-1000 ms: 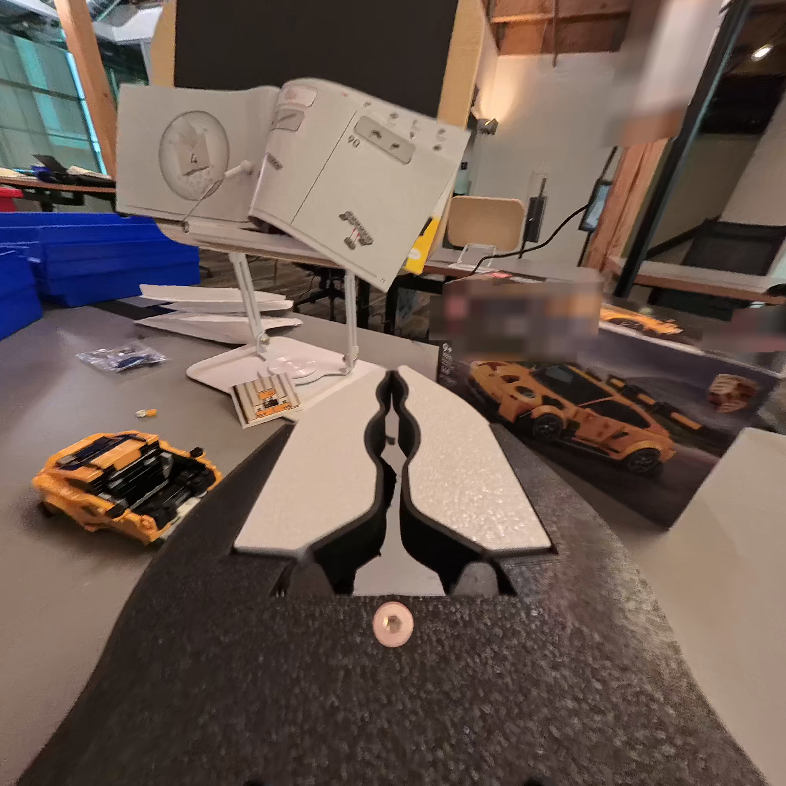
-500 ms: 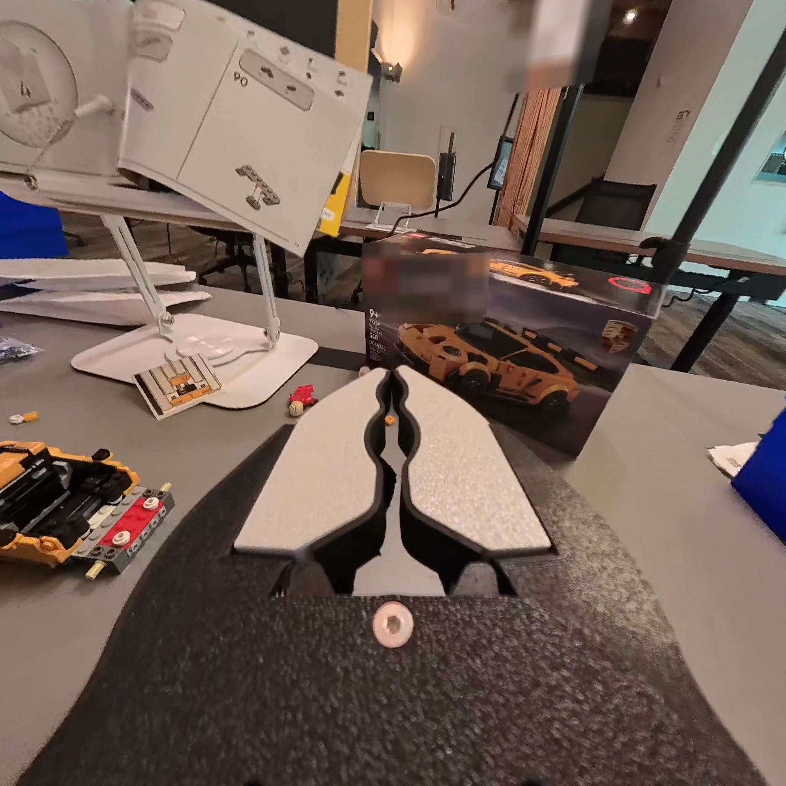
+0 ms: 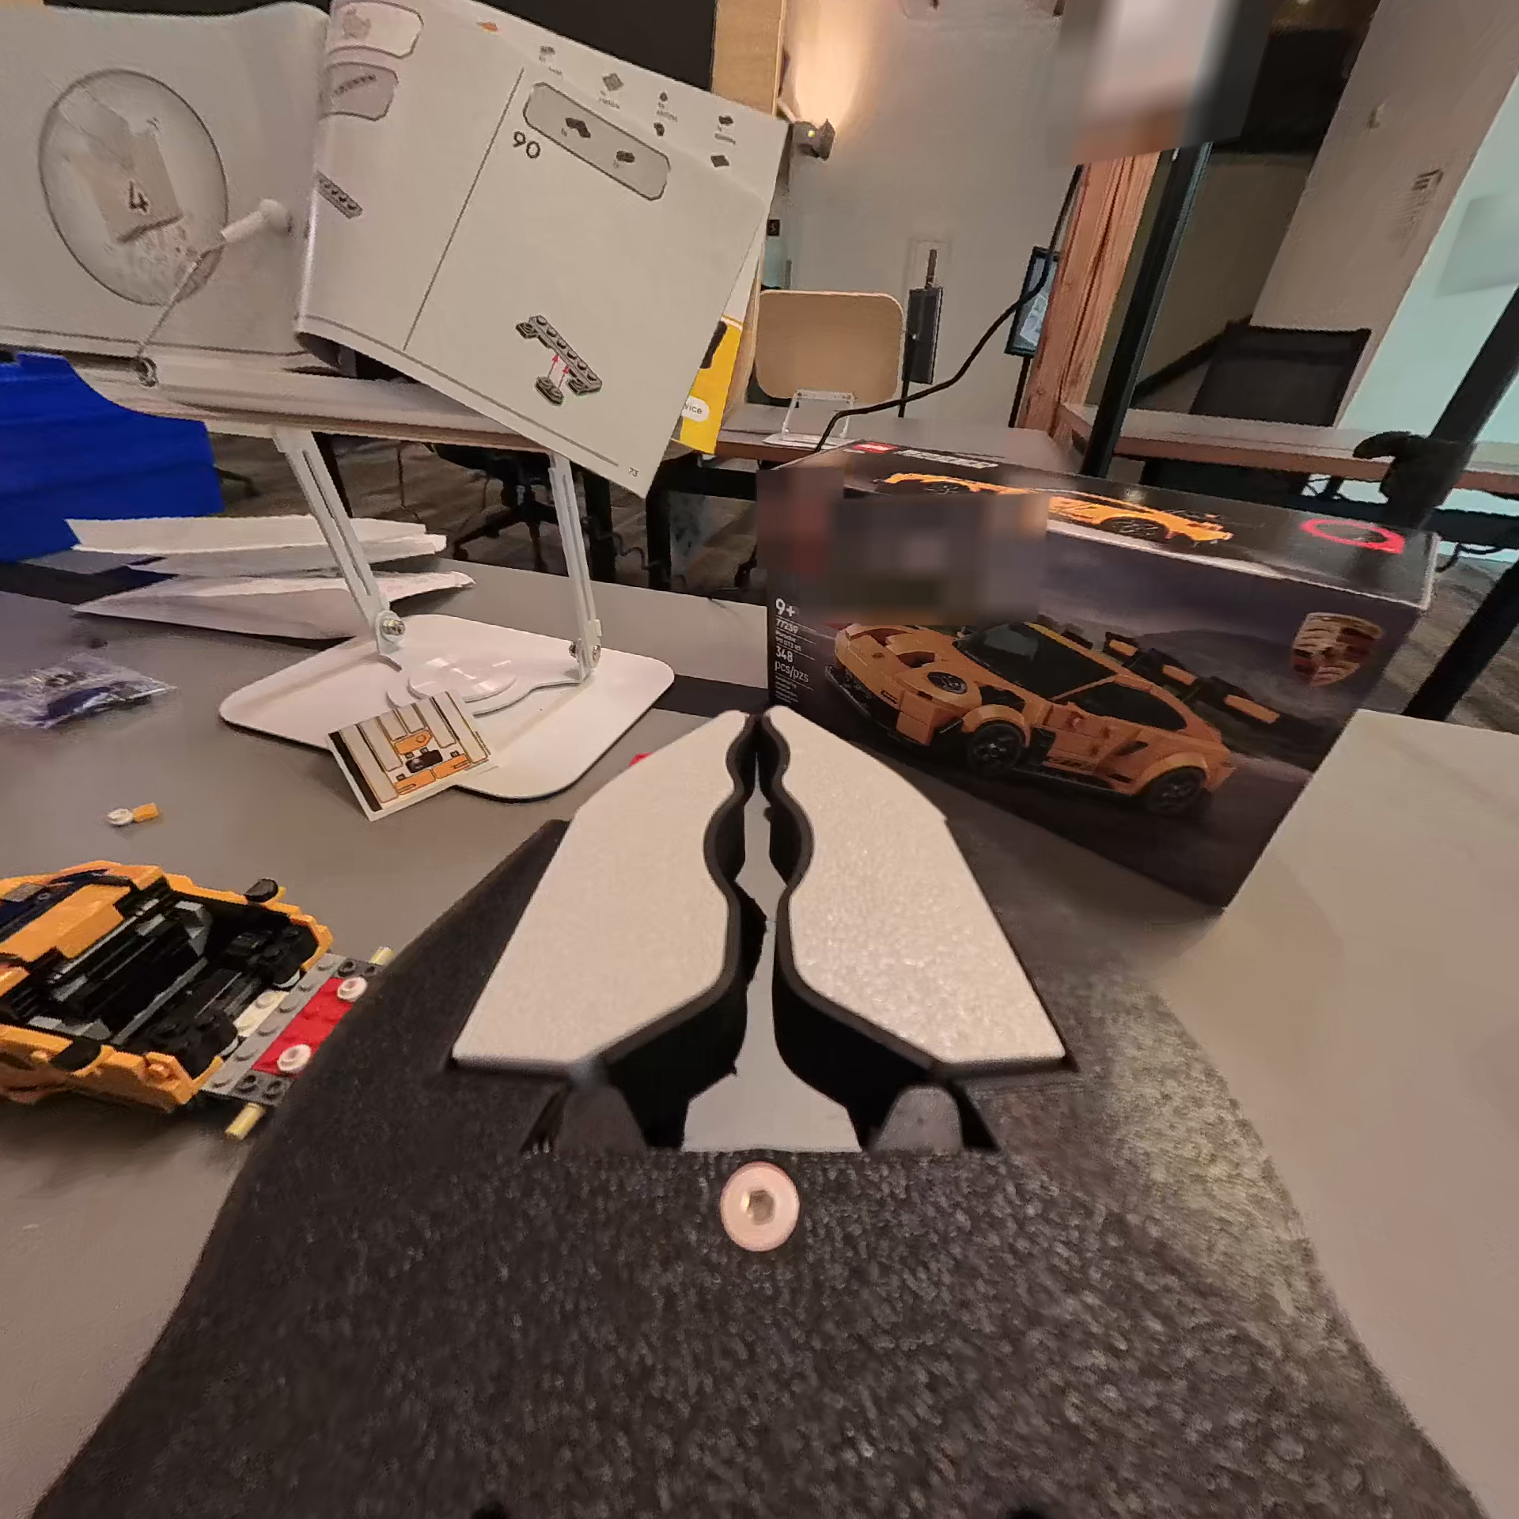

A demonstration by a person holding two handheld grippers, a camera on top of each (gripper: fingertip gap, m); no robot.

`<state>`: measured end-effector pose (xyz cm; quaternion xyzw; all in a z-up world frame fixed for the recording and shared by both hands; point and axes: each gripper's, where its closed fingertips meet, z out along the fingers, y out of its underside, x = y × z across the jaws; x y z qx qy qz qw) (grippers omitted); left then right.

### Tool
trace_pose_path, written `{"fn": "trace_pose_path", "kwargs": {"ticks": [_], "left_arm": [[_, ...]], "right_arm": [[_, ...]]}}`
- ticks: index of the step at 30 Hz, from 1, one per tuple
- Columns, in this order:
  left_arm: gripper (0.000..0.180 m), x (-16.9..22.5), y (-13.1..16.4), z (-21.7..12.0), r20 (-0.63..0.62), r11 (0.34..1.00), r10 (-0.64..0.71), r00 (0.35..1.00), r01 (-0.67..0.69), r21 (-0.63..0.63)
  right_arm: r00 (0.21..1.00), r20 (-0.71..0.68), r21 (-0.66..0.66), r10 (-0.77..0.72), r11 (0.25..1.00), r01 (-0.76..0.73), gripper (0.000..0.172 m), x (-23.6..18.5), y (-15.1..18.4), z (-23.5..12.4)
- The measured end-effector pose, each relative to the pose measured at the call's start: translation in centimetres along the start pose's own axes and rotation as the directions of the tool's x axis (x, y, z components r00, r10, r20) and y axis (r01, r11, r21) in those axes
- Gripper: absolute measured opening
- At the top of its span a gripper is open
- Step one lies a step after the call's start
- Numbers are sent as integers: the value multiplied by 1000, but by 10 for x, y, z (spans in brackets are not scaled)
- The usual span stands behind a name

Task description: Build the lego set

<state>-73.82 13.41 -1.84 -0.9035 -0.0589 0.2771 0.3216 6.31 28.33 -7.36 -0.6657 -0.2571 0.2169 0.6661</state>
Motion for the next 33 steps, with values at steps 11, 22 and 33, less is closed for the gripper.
{"fn": "trace_pose_path", "kwargs": {"ticks": [11, 22, 33], "left_arm": [[2, 105, -44, -168, 126, 845, 261, 957, -290, 450], [2, 378, -32, -298, 115, 545, 529, 841, -440, 714], [2, 527, 1, -309, 292, 363, 647, 704, -621, 694]], "right_arm": [[991, 128, 72, -29, 997, 20, 0, -28, -24, -4], [846, 533, 110, 19, 990, -92, 21, -123, -79, -13], [552, 718, -322, 423, 906, -275, 60, -174, -55, -26]]}}
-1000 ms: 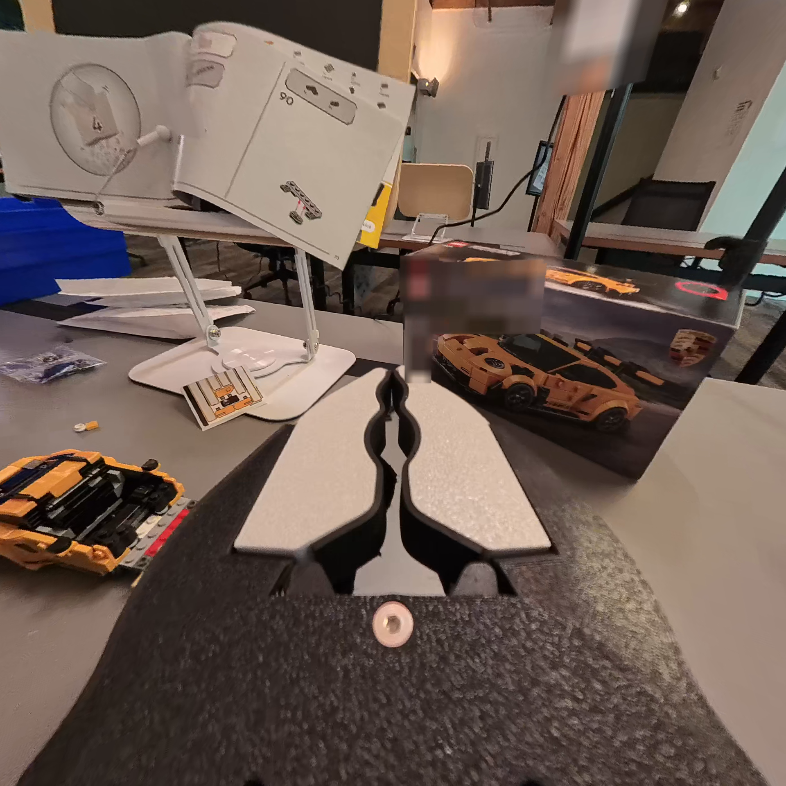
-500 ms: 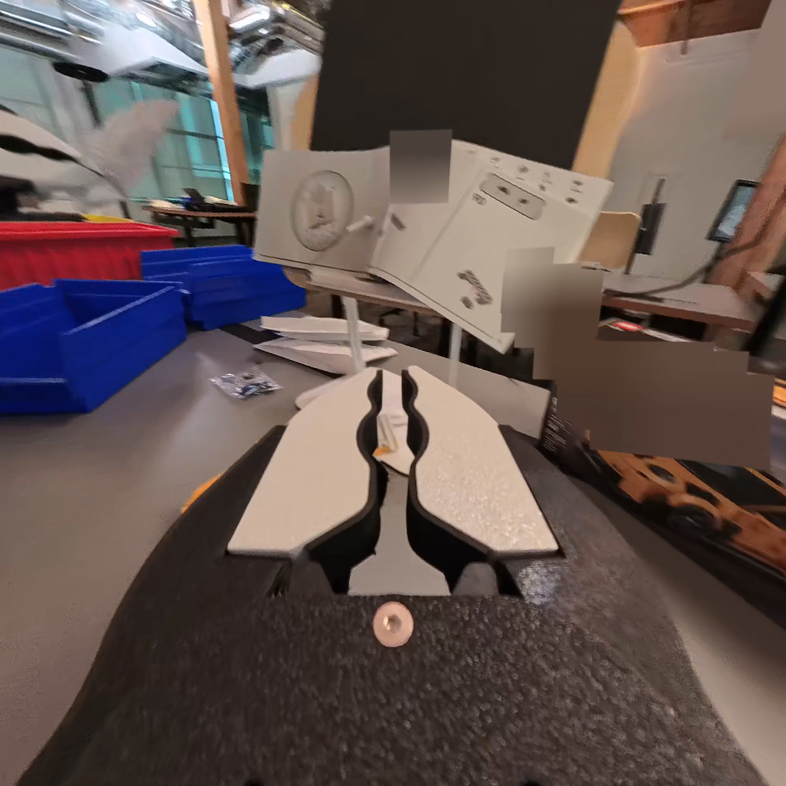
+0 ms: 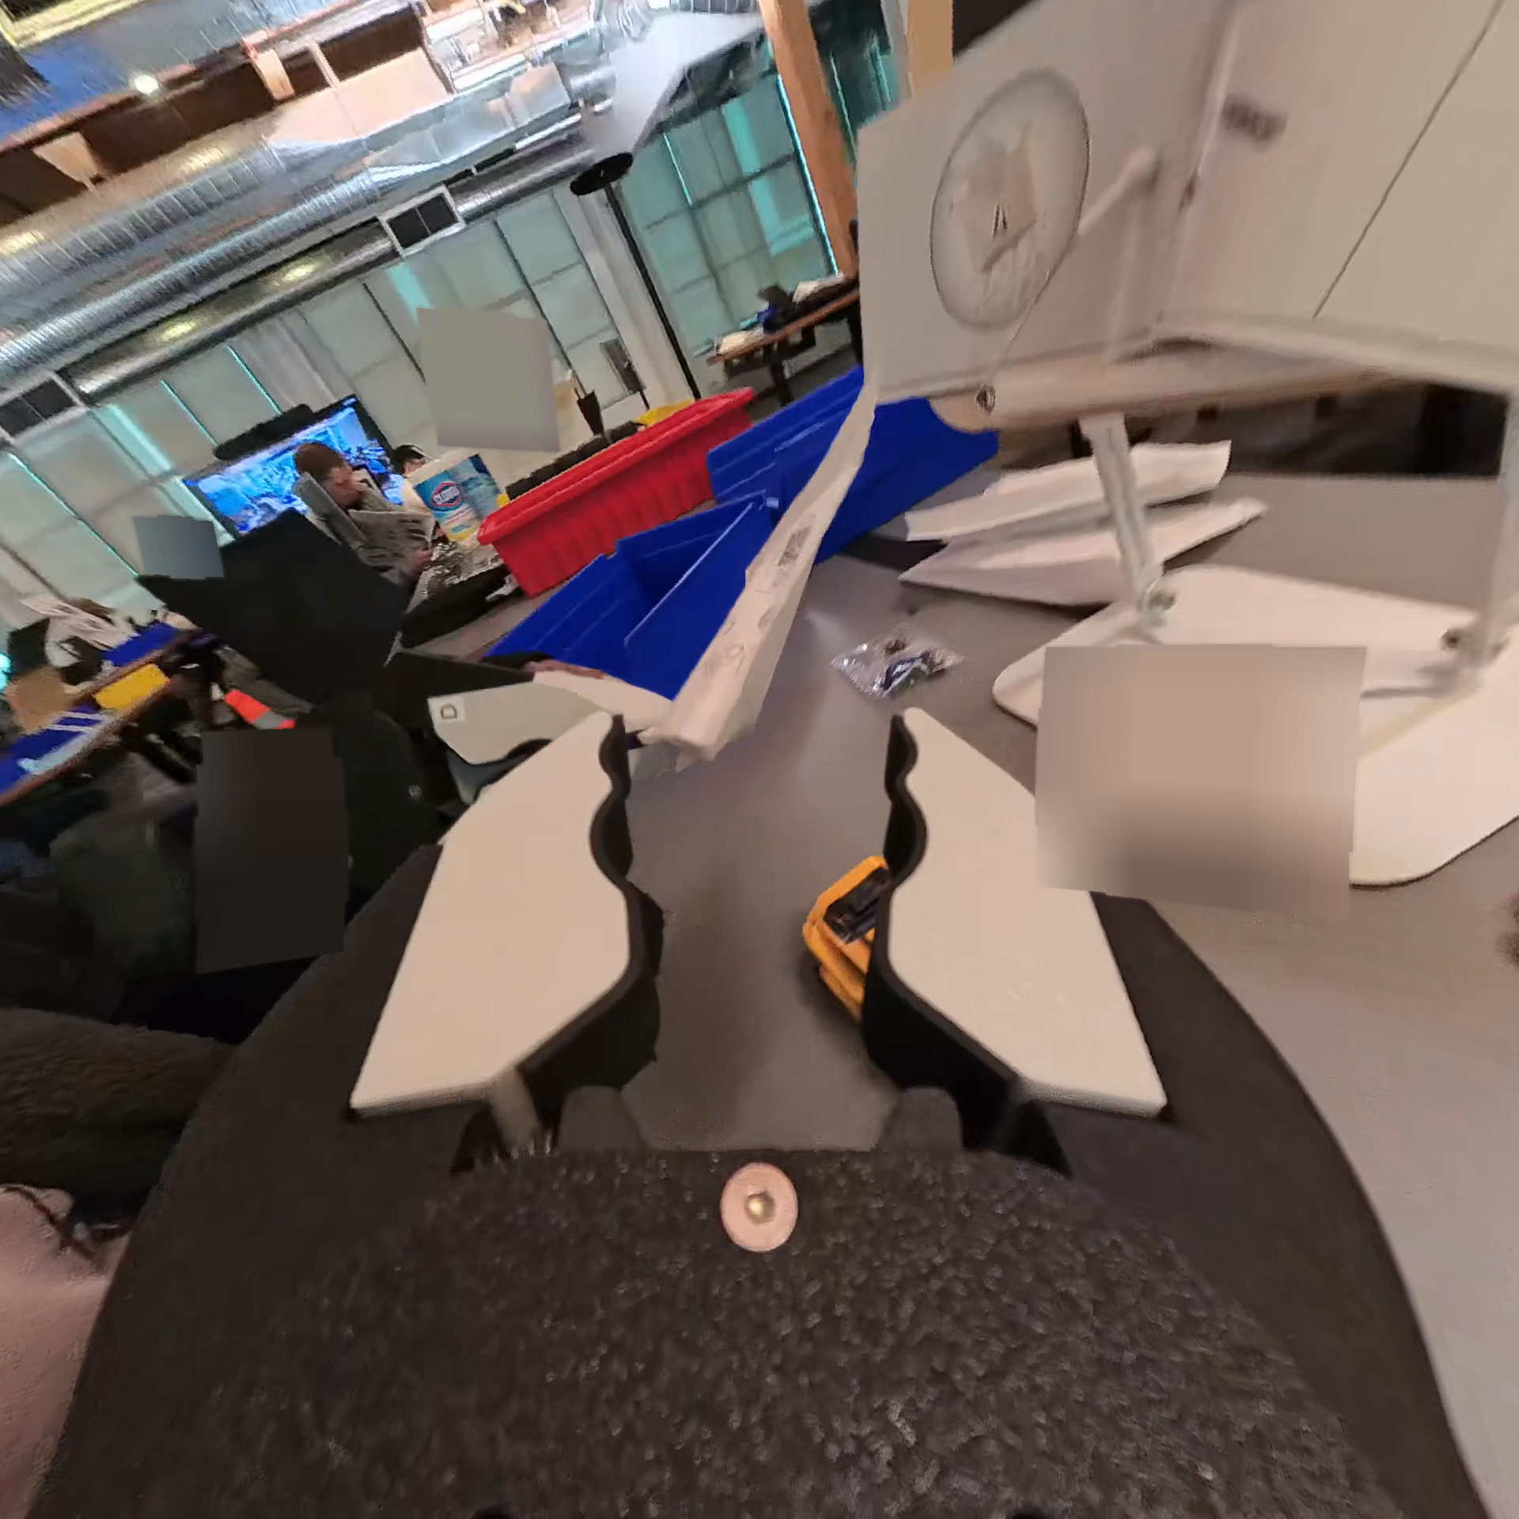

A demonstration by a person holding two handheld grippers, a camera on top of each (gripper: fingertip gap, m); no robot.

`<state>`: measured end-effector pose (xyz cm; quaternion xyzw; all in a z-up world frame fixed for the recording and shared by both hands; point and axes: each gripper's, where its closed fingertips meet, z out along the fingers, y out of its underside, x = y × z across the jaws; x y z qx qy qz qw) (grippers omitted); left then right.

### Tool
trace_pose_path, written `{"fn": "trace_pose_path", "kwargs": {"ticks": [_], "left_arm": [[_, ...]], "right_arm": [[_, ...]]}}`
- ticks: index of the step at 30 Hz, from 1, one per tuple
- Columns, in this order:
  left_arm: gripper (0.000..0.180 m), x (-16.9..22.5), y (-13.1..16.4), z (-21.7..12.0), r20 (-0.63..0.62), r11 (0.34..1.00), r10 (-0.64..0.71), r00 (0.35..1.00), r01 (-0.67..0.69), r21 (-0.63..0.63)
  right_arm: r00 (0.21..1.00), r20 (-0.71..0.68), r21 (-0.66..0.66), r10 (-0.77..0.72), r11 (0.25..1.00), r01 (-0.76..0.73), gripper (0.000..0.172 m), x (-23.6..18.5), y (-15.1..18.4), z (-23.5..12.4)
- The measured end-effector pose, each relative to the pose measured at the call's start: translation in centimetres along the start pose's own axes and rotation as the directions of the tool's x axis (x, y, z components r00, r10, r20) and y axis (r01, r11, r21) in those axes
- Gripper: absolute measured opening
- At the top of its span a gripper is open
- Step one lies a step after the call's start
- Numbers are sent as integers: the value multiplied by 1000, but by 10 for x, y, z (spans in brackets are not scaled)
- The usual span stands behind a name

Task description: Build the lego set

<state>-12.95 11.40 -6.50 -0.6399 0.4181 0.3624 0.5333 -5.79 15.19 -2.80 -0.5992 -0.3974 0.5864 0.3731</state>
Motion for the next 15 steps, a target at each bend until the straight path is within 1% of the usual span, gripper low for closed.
{"fn": "trace_pose_path", "kwargs": {"ticks": [2, 4, 6, 8, 9, 10, 12, 13, 14, 15], "left_arm": [[2, 9, -3, -1, 32, 996, 85, 996, -85, 12], [1, 18, -7, -2, 51, 988, 150, 987, -151, 25], [2, 27, -12, -3, 49, 981, 185, 981, -188, 52], [2, 34, -18, -4, 45, 975, 206, 978, -209, 79], [2, 37, -19, -4, 39, 974, 206, 978, -209, 86], [2, 40, -19, -4, 27, 975, 198, 980, -200, 93], [4, 38, -21, -6, 32, 977, 161, 986, -164, 139], [5, 34, -25, -9, 31, 976, 121, 992, -125, 178], [11, 30, -28, -13, 7, 974, 46, 999, -47, 224], [17, 26, -31, -17, -47, 962, -60, 997, 71, 262]], "right_arm": [[998, 2, -24, 61, 998, -61, 63, 6, 9, 4], [994, 9, -47, 108, 993, -107, 60, 8, 16, 6], [992, 1, -72, 126, 990, -125, 56, 11, 23, 8], [991, -2, -109, 135, 985, -134, 42, 15, 33, 10], [988, 46, -107, 145, 984, -140, 20, 10, 35, 9], [983, 80, -103, 167, 982, -158, 9, 7, 36, 9], [974, 154, -77, 169, 984, -158, 5, 2, 32, 6], [973, 165, -65, 160, 986, -151, 3, 3, 31, 4], [973, 177, -45, 147, 989, -141, 2, 4, 28, 2], [969, 209, -16, 134, 991, -134, 1, 2, 24, -2]]}}
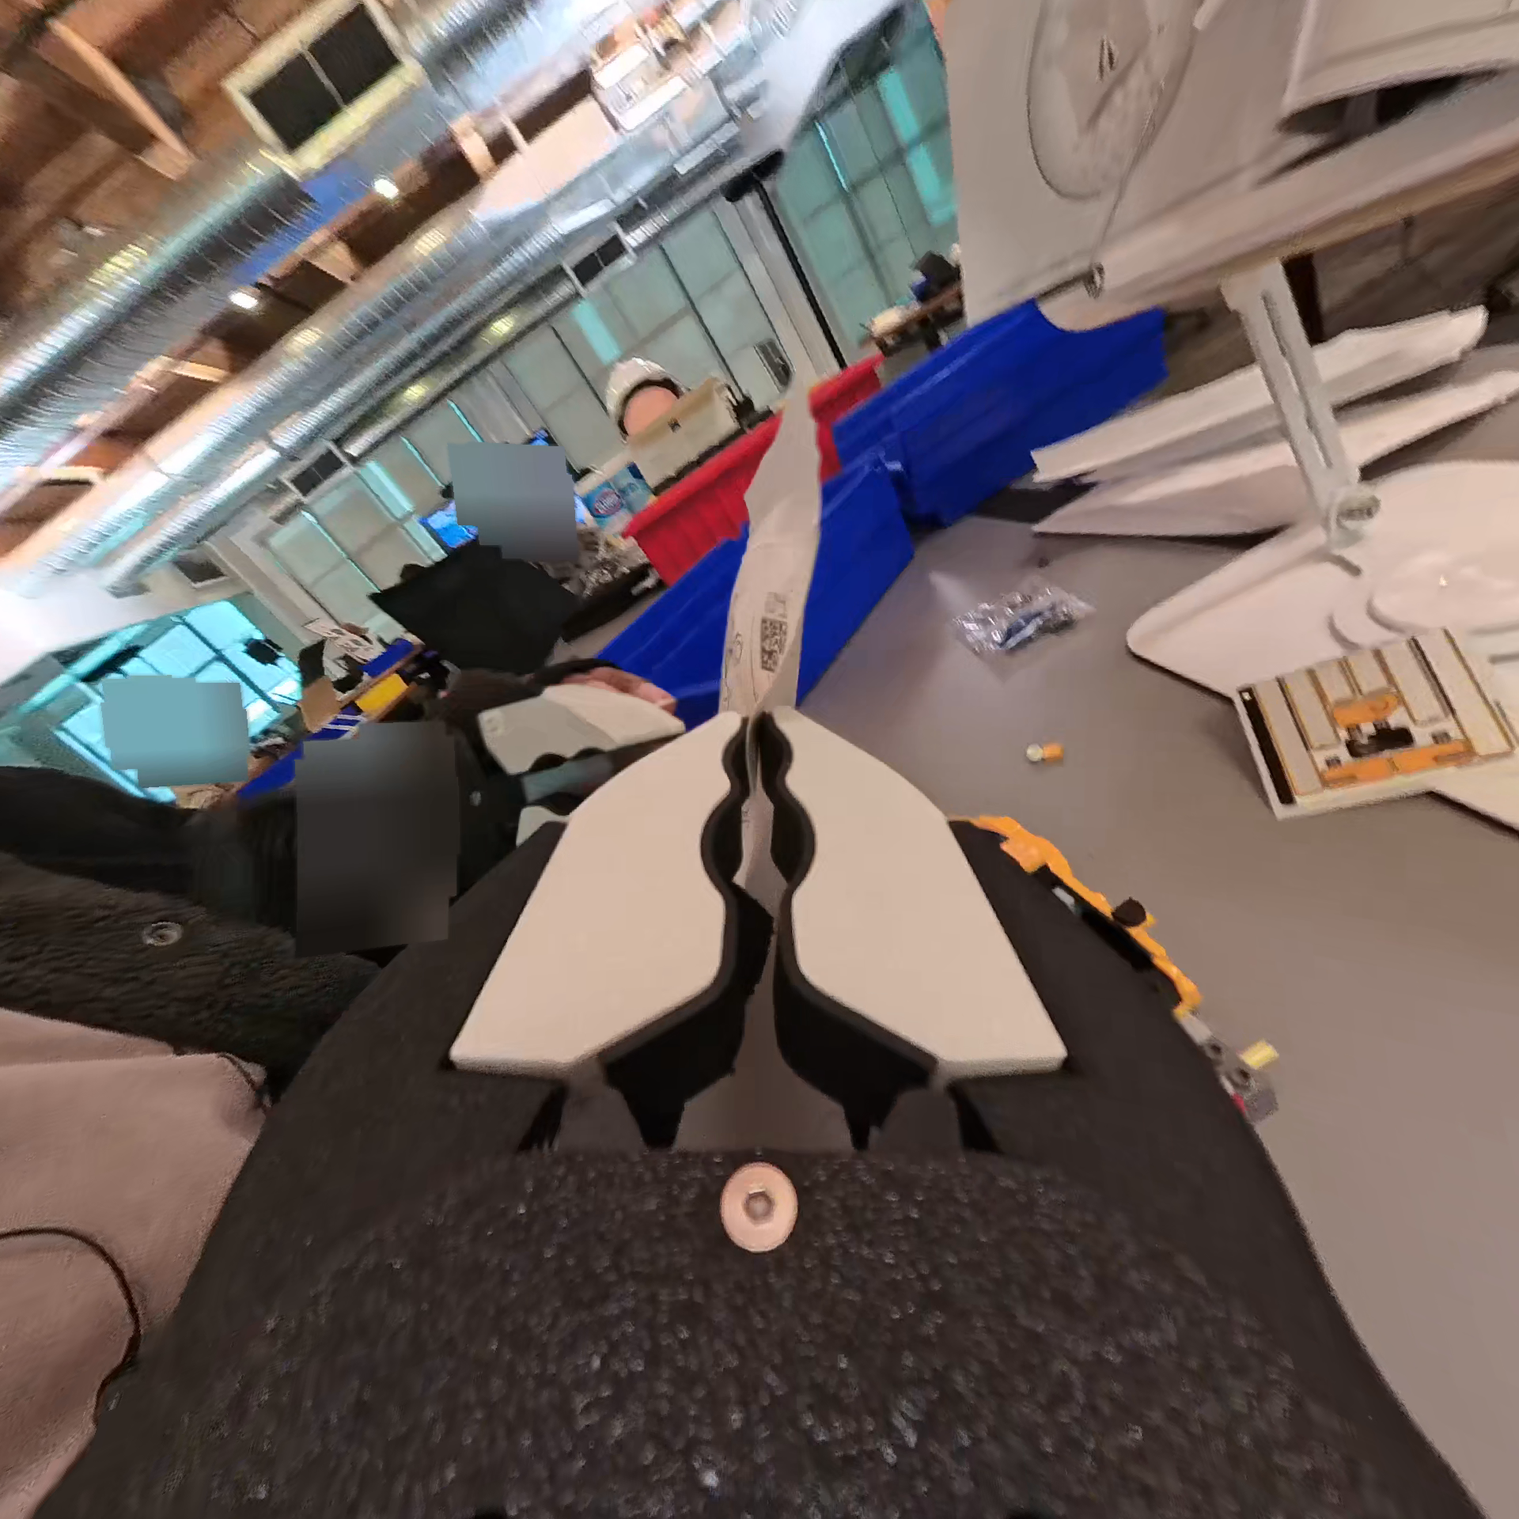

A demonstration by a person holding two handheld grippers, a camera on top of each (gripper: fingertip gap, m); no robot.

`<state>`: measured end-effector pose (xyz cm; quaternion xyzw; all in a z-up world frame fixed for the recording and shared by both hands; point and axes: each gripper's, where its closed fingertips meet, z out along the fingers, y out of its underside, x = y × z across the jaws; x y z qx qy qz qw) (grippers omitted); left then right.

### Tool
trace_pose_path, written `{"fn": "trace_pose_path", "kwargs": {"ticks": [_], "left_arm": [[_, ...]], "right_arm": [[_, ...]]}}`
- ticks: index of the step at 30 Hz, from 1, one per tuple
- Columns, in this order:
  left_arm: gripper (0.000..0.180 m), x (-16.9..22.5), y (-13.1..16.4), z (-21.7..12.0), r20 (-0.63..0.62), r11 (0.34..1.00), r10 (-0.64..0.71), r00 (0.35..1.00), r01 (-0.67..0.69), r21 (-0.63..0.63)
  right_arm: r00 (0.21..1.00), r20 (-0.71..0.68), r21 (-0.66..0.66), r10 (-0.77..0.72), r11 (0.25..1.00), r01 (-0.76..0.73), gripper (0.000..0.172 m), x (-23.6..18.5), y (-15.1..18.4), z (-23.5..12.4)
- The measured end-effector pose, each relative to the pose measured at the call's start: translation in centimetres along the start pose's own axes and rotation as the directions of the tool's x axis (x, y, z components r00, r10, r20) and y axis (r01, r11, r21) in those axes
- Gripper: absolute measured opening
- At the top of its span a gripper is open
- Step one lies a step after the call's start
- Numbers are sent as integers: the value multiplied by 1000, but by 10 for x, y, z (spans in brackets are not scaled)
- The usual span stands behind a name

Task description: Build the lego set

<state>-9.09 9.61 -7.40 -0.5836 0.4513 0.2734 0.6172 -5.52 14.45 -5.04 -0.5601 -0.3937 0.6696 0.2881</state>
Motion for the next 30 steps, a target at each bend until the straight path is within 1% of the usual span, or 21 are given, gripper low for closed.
{"fn": "trace_pose_path", "kwargs": {"ticks": [1, 2, 3, 4, 5, 6, 7, 8, 10, 11, 12, 13, 15, 16, 17, 19, 22, 24, 26, 28, 30], "left_arm": [[22, -4, -3, -3, -43, 989, -138, 989, 140, 40], [25, -11, -6, -6, -92, 952, -286, 954, 293, 87], [26, -21, -9, -11, -144, 880, -436, 888, 455, 140], [27, -33, -10, -15, -206, 769, -578, 790, 612, 185], [32, -45, -7, -19, -267, 634, -697, 666, 746, 206], [38, -55, 1, -20, -319, 497, -781, 537, 844, 203], [41, -61, 12, -18, -354, 378, -837, 418, 908, 179], [42, -61, 23, -15, -387, 278, -868, 311, 950, 140], [46, -55, 33, -11, -480, 104, -869, 121, 993, 63], [47, -54, 29, -12, -541, 24, -840, 43, 999, 41], [44, -54, 22, -15, -599, -30, -801, -8, 999, 27], [40, -52, 12, -18, -644, -44, -765, -26, 999, 11], [34, -40, -5, -22, -702, 8, -712, -6, 1000, -17], [23, -35, -11, -25, -721, 33, -693, 3, 999, -28], [11, -33, -13, -26, -725, 50, -689, 13, 998, -29], [8, -33, -10, -25, -701, 82, -712, 43, 996, -22], [7, -29, -4, -22, -646, 177, -757, 98, 983, -58], [8, -25, 1, -21, -616, 236, -776, 134, 968, -88], [7, -21, 8, -22, -588, 312, -787, 186, 943, -119], [8, -13, 13, -27, -581, 413, -773, 256, 898, -154], [8, -1, 20, -34, -588, 502, -749, 307, 841, -201]], "right_arm": [[1000, 23, 20, 1, 1000, -2, 1, -2, -3, -3], [999, 34, 32, 8, 999, -9, 0, -2, -5, -5], [999, 45, 42, 7, 999, -9, 1, -2, -7, -7], [998, 60, 57, -1, 998, -3, 0, -4, -8, -8], [997, 72, 72, -7, 997, 1, 0, -6, -9, -8], [996, 93, 87, -13, 996, 4, 0, -8, -10, -9], [991, 135, 104, -19, 995, 5, 0, -15, -12, -9], [984, 178, 118, -23, 993, 2, 0, -21, -13, -10], [972, 233, 117, -42, 993, 14, 0, -32, -12, -9], [966, 249, 111, -61, 993, 34, 0, -37, -9, -7], [961, 265, 102, -79, 993, 54, 0, -42, -6, -6], [956, 277, 95, -93, 993, 70, 0, -46, -2, -4], [945, 309, 72, -112, 993, 94, 0, -55, 5, 0], [938, 325, 52, -118, 993, 106, 0, -58, 10, 2], [935, 332, 31, -126, 992, 123, 0, -60, 15, 4], [941, 307, 26, -145, 989, 144, 0, -56, 18, 5], [954, 230, -16, -194, 979, 203, 2, -40, 25, 7], [952, 169, -56, -254, 962, 267, 5, -30, 29, 7], [942, 93, -74, -324, 941, 331, 19, -21, 22, 6], [912, 11, -130, -410, 904, 408, 31, -14, 12, 3], [854, -24, -233, -519, 834, 500, 37, -13, 8, 5]]}}
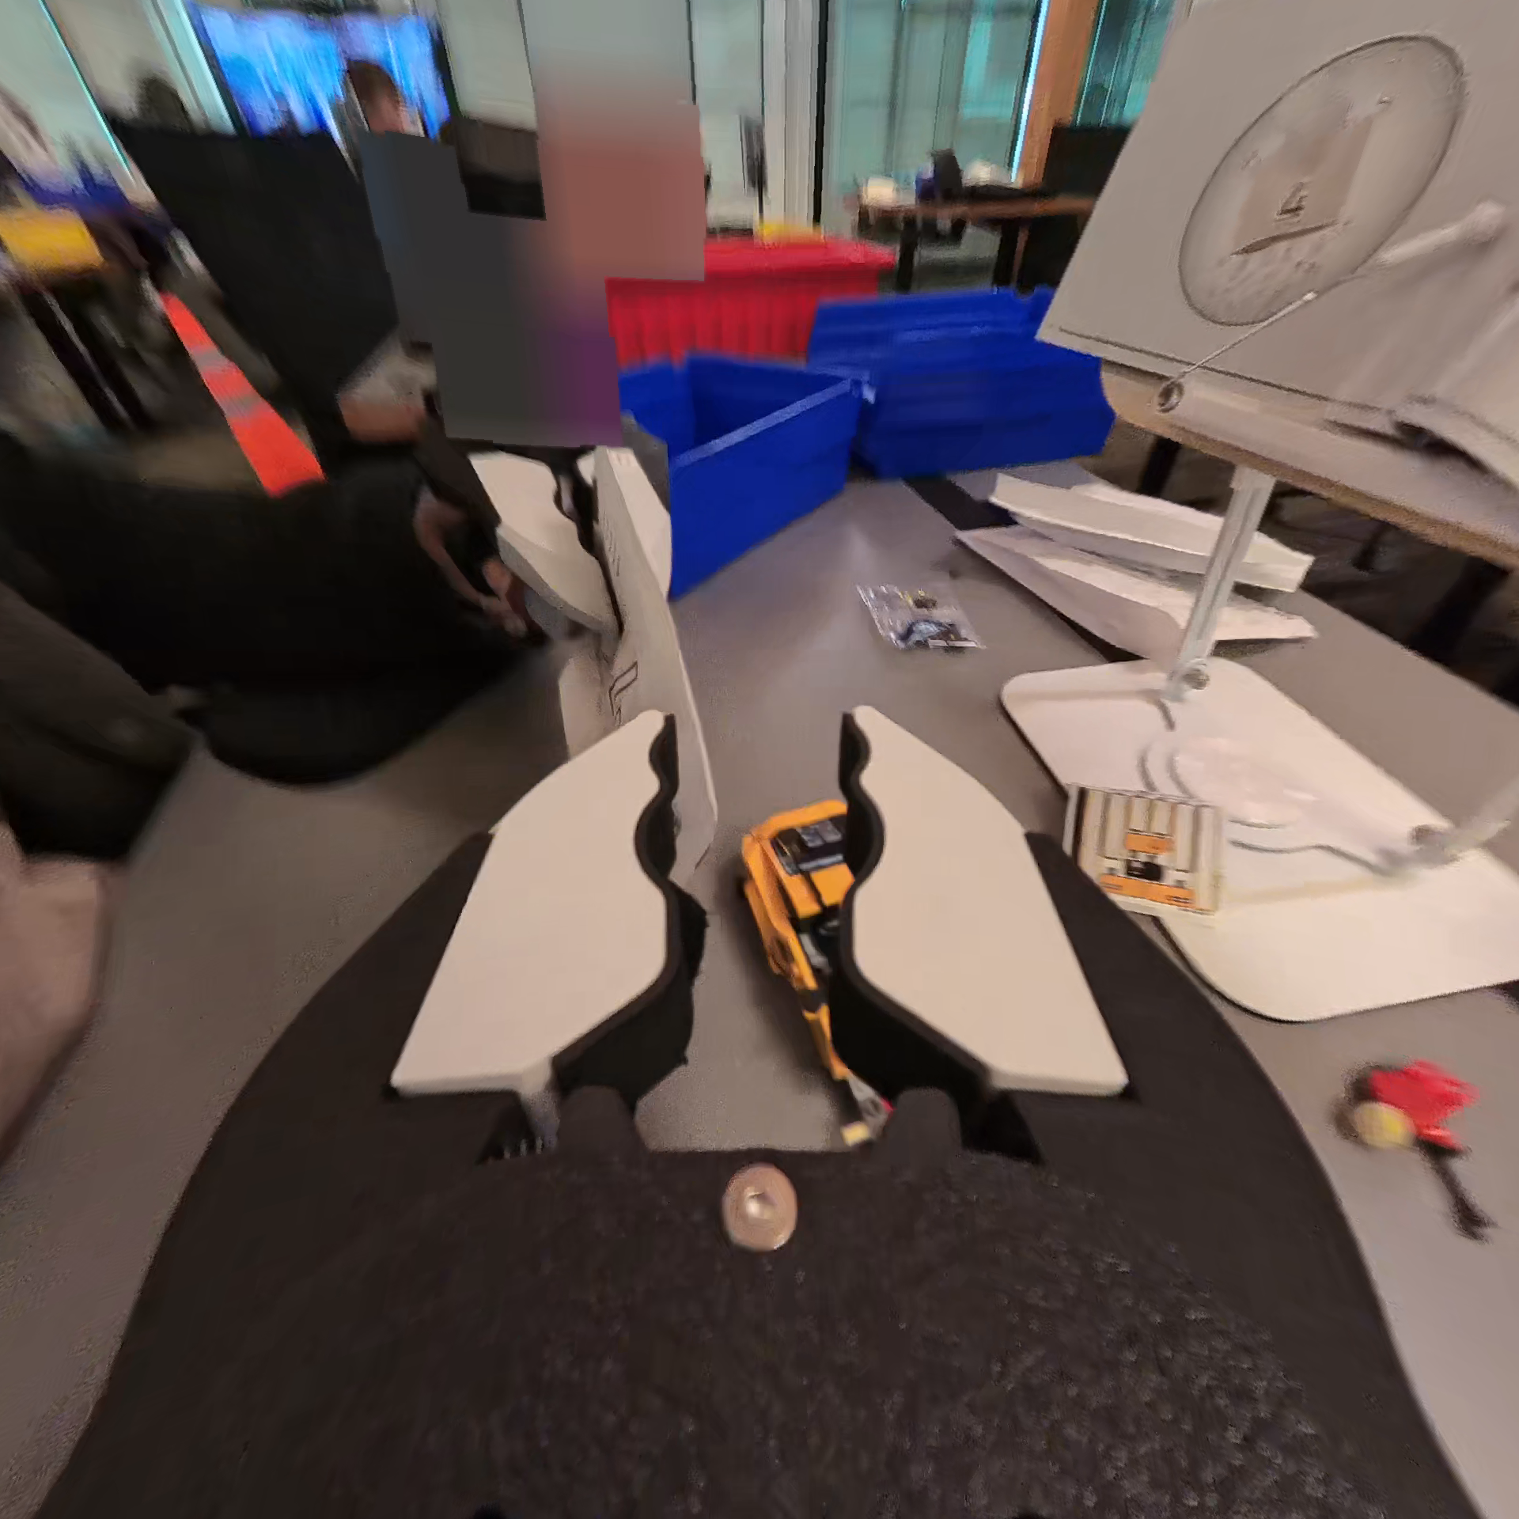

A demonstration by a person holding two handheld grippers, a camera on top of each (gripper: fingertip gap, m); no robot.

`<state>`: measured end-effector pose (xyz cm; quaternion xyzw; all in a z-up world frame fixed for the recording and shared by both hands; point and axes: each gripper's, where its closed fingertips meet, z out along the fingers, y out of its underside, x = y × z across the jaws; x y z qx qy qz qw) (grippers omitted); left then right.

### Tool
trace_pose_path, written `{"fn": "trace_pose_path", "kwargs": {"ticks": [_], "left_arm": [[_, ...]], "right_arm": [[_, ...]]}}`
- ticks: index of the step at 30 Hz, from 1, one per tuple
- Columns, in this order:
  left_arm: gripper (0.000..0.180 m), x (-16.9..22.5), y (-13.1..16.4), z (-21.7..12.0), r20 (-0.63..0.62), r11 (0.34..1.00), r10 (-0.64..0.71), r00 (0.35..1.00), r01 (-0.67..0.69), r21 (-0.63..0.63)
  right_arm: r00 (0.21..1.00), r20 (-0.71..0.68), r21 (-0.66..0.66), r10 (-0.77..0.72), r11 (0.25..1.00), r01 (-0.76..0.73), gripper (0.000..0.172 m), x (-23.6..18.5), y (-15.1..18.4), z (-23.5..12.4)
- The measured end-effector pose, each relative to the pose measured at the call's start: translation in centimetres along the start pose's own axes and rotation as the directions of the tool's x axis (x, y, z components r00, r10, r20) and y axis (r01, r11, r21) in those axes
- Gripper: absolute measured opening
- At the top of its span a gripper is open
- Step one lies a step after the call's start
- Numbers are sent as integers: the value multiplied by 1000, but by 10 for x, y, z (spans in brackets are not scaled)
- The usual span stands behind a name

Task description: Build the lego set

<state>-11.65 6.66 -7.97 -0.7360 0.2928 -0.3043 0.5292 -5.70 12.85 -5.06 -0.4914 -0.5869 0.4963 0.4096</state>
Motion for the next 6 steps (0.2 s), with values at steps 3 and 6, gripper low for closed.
{"fn": "trace_pose_path", "kwargs": {"ticks": [3, 6], "left_arm": [[7, 1, 25, -4, 2, 994, 48, 999, -48, -102], [8, 3, 38, -5, -11, 988, 59, 998, -60, -142]], "right_arm": [[979, 23, -229, -200, 953, 200, 42, -13, 6, 18], [950, 142, -391, -280, 865, 313, 38, -35, 18, 46]]}}
